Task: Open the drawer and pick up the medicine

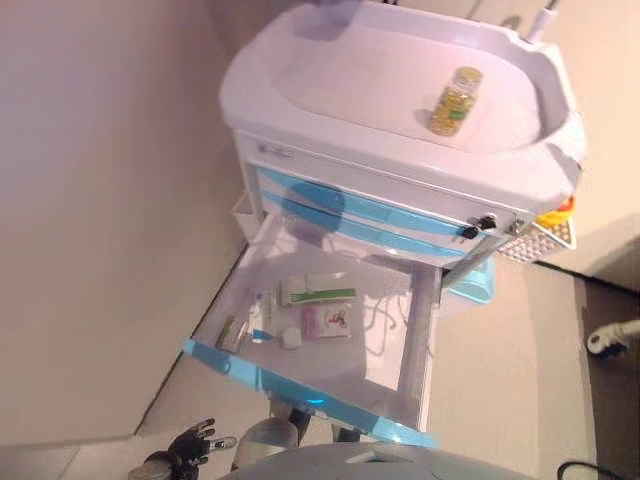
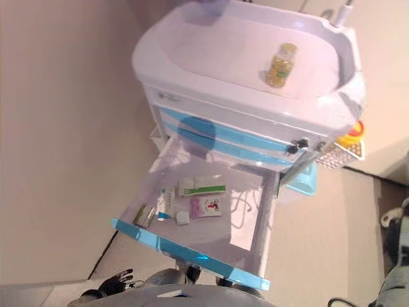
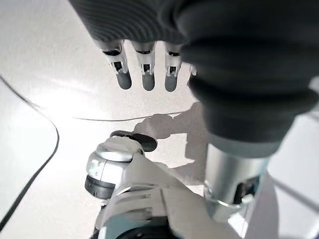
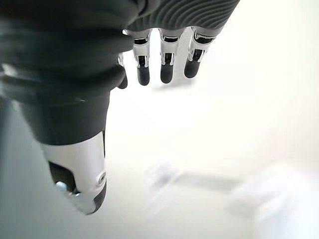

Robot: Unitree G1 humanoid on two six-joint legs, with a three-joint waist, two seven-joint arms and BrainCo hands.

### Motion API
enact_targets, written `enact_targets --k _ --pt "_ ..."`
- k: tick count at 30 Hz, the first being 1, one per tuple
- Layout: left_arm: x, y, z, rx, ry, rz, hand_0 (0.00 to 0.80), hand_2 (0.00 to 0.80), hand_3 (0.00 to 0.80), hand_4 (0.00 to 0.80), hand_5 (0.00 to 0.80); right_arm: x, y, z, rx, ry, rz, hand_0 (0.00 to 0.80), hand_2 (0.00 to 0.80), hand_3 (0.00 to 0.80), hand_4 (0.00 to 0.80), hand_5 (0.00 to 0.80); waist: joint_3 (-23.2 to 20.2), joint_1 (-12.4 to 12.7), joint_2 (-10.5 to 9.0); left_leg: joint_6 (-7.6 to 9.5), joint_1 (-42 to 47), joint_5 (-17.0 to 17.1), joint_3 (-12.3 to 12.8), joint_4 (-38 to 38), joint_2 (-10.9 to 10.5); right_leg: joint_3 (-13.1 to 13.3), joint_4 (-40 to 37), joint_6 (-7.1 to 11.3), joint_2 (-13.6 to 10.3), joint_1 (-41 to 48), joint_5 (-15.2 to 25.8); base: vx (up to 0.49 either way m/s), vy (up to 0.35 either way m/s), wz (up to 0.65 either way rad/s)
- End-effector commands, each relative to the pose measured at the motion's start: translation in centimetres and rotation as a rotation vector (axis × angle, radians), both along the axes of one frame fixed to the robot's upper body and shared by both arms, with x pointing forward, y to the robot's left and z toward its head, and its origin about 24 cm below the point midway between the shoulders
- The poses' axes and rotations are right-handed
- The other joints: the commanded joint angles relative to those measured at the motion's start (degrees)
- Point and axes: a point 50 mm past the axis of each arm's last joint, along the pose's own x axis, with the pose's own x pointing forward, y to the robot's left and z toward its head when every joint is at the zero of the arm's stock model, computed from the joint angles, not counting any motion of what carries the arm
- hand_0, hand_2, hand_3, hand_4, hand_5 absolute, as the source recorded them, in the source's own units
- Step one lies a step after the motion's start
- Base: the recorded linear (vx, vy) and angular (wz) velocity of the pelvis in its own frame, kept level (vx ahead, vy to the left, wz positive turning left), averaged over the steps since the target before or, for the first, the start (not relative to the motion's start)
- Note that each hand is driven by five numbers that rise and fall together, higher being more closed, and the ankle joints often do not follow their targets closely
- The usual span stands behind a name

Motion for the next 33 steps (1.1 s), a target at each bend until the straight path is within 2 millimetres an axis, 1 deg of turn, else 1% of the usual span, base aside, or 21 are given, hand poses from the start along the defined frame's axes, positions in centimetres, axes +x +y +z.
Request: enact_targets --k 1,2,4,6,7,8,9,10,11,12,13,14,15,16,20,22,24,26,27,29,33 --pt "0.7 0.2 0.1 -0.004 -0.008 -0.018 0.0 0.0 0.0 0.0 0.0 -0.6 1.9 -3.9 -0.149 0.085 -0.03 0.0 0.0 0.0 0.0 0.0 -2.55 -1.45 0.89 0.47 0.38 -10.3 3.03 4.71 -0.61 2.55 7.0 4.28 -2.47 -2.57 -4.43 -0.06 0.006 -0.38" --pt "0.9 0.1 0.1 -0.007 -0.014 -0.013 0.0 0.0 0.0 0.0 0.0 -0.7 2.3 -5.6 -0.164 0.151 -0.028 0.0 0.0 0.0 0.0 0.0 -2.4 -1.86 1.11 0.51 0.41 -10.37 3.36 4.72 -0.52 2.84 6.93 4.3 -2.46 -2.63 -4.31 -0.058 0.009 -0.35" --pt "1.4 -0.4 0.1 -0.015 -0.029 -0.009 0.0 0.0 0.0 0.0 0.0 -1.4 3.1 -10.4 -0.145 0.333 0.012 0.0 0.0 0.0 0.0 0.0 -2.01 -2.97 1.77 0.61 0.73 -10.37 4.02 4.52 -0.35 3.48 6.79 4.35 -2.41 -2.7 -4.04 -0.056 0.012 -0.3" --pt "2.0 -0.6 0.2 -0.02 -0.044 0.001 0.0 0.0 0.0 0.0 0.0 -2.3 3.6 -14.0 -0.149 0.488 0.054 0.0 0.0 0.0 0.0 0.0 -1.72 -3.64 2.25 0.62 0.88 -10.28 4.48 4.33 -0.21 3.84 6.77 4.41 -2.39 -2.81 -3.89 -0.059 0.012 -0.27" --pt "2.5 -0.7 0.2 -0.025 -0.056 0.008 0.0 0.0 0.0 0.0 0.0 -3.0 4.0 -16.4 -0.16 0.611 0.082 0.0 0.0 0.0 0.0 0.0 -1.55 -4.15 2.52 0.62 0.93 -10.21 4.74 4.24 -0.11 4.03 6.83 4.41 -2.4 -2.97 -3.79 -0.059 0.013 -0.2" --pt "2.9 -0.8 0.3 -0.026 -0.066 0.016 0.0 0.0 0.0 0.0 0.0 -3.6 4.3 -18.1 -0.196 0.707 0.095 0.0 0.0 0.0 0.0 0.0 -1.43 -4.55 2.73 0.6 1.02 -10.17 4.98 4.17 -0.04 4.19 6.82 4.43 -2.37 -3.04 -3.7 -0.051 0.013 -0.19" --pt "3.1 -0.7 0.3 -0.026 -0.071 0.029 0.0 0.0 0.0 0.0 0.0 -4.0 4.5 -19.2 -0.222 0.777 0.105 0.0 0.0 0.0 0.0 0.0 -1.39 -4.84 2.87 0.58 1.08 -10.14 5.14 4.09 -0.01 4.32 6.74 4.46 -2.34 -3.07 -3.62 -0.034 0.009 -0.27" --pt "3.4 -0.7 0.4 -0.028 -0.083 0.048 0.0 0.0 0.0 0.0 0.0 -4.7 4.8 -20.9 -0.283 0.904 0.137 0.0 0.0 0.0 0.0 0.0 -1.36 -5.22 3.0 0.52 1.1 -10.11 5.35 4.01 -0.01 4.5 6.46 4.5 -2.31 -3.1 -3.42 -0.026 0.005 -0.37" --pt "3.6 -0.6 0.5 -0.029 -0.089 0.055 0.0 0.0 0.0 0.0 0.0 -5.2 5.1 -22.0 -0.319 0.975 0.143 0.0 0.0 0.0 0.0 0.0 -1.23 -5.38 3.05 0.44 1.14 -10.08 5.49 4.01 0.01 4.56 6.19 4.51 -2.28 -3.0 -3.26 -0.02 -0.001 -0.34" --pt "3.8 -0.6 0.5 -0.028 -0.094 0.056 0.0 0.0 0.0 0.0 0.0 -5.5 5.1 -22.7 -0.344 1.027 0.144 0.0 0.0 0.0 0.0 0.0 -1.13 -5.48 3.09 0.39 1.17 -10.06 5.55 4.03 0.02 4.57 6.08 4.53 -2.26 -2.92 -3.2 -0.023 -0.005 -0.19" --pt "4.0 -0.7 0.6 -0.032 -0.104 0.071 0.0 0.0 0.0 0.0 0.0 -6.3 5.6 -24.0 -0.418 1.099 0.162 0.0 0.0 0.0 0.0 0.0 -0.98 -5.78 3.24 0.32 1.09 -9.98 5.66 4.04 0.07 4.6 5.98 4.52 -2.18 -3.01 -3.09 -0.021 -0.005 -0.07" --pt "4.1 -0.7 0.6 -0.035 -0.108 0.076 0.0 0.0 0.0 0.0 0.0 -6.5 5.9 -24.4 -0.454 1.126 0.172 0.0 0.0 0.0 0.0 0.0 -0.88 -5.91 3.3 0.31 1.07 -9.95 5.67 4.03 0.08 4.6 6.0 4.51 -2.17 -3.05 -3.07 -0.028 0.001 -0.04" --pt "4.2 -0.9 0.5 -0.035 -0.113 0.078 0.0 0.0 0.0 0.0 0.0 -7.2 7.0 -25.7 -0.546 1.183 0.22 0.0 0.0 0.0 0.0 0.0 -0.66 -6.23 3.49 0.25 0.9 -9.81 5.72 4.07 0.14 4.71 6.17 4.49 -2.15 -3.26 -3.08 -0.017 0.003 -0.12" --pt "4.2 -1.0 0.5 -0.03 -0.118 0.071 0.0 0.0 0.0 0.0 0.0 -8.0 7.7 -26.8 -0.582 1.231 0.246 0.0 0.0 0.0 0.0 0.0 -0.45 -6.46 3.65 0.21 0.71 -9.67 5.69 4.14 0.19 4.67 6.55 4.48 -2.16 -3.5 -3.2 -0.013 0.002 -0.19" --pt "4.1 -1.4 0.5 -0.005 -0.151 0.056 0.0 0.0 0.0 0.0 0.0 -10.8 10.2 -30.3 -0.565 1.375 0.358 0.0 0.0 0.0 0.0 0.0 0.59 -7.22 4.17 0.38 -0.09 -9.19 5.03 4.2 0.27 4.63 9.04 4.24 -2.15 -4.94 -4.26 -0.001 -0.008 -0.12" --pt "4.4 -1.7 0.5 0.012 -0.185 0.034 0.0 0.0 0.0 0.0 0.0 -11.8 11.4 -31.6 -0.582 1.429 0.411 0.0 0.0 0.0 0.0 0.0 1.56 -7.6 4.48 0.51 -0.75 -8.83 4.6 4.18 0.18 4.55 10.6 3.94 -2.17 -6.06 -4.86 -0.006 0.001 -0.05" --pt "5.1 -2.1 0.7 0.028 -0.227 0.009 0.0 0.0 0.0 0.0 0.0 -12.1 12.0 -32.0 -0.618 1.454 0.448 0.0 0.0 0.0 0.0 0.0 2.7 -7.89 4.73 0.53 -1.62 -8.65 4.45 4.44 0.14 4.42 11.81 3.72 -2.27 -7.24 -5.29 -0.048 0.02 -0.06" --pt "6.4 -2.3 1.2 0.076 -0.285 -0.019 0.0 0.0 0.0 0.0 0.0 -11.7 12.4 -32.0 -0.677 1.441 0.474 0.0 0.0 0.0 0.0 0.0 4.54 -8.26 5.0 0.72 -3.57 -8.61 4.42 5.38 0.08 4.41 13.56 3.26 -2.33 -9.67 -5.81 -0.106 0.031 -0.09" --pt "6.7 -2.3 1.3 0.088 -0.306 -0.03 0.0 0.0 0.0 0.0 0.0 -11.5 12.5 -32.0 -0.693 1.438 0.48 0.0 0.0 0.0 0.0 0.0 4.94 -8.32 4.96 0.83 -4.22 -8.7 4.52 5.75 0.06 4.36 14.01 3.12 -2.35 -10.4 -5.94 -0.116 0.018 -0.15" --pt "8.1 -2.6 1.9 0.123 -0.377 -0.063 0.0 0.0 0.0 0.0 0.0 -11.0 12.9 -31.9 -0.736 1.412 0.489 0.0 0.0 0.0 0.0 0.0 6.63 -8.56 4.84 1.01 -6.03 -8.89 5.02 7.0 0.19 4.58 15.27 2.77 -2.14 -12.32 -6.15 -0.099 0.007 -0.15" --pt "12.2 -4.1 3.9 0.174 -0.554 -0.11 0.0 0.0 0.0 0.0 0.0 -9.0 13.3 -31.0 -0.775 1.353 0.445 0.0 0.0 0.0 0.0 0.0 10.89 -9.05 4.51 1.29 -11.56 -8.97 5.97 11.74 0.48 4.9 20.24 1.75 -1.62 -18.42 -6.54 -0.1 0.038 -0.1"
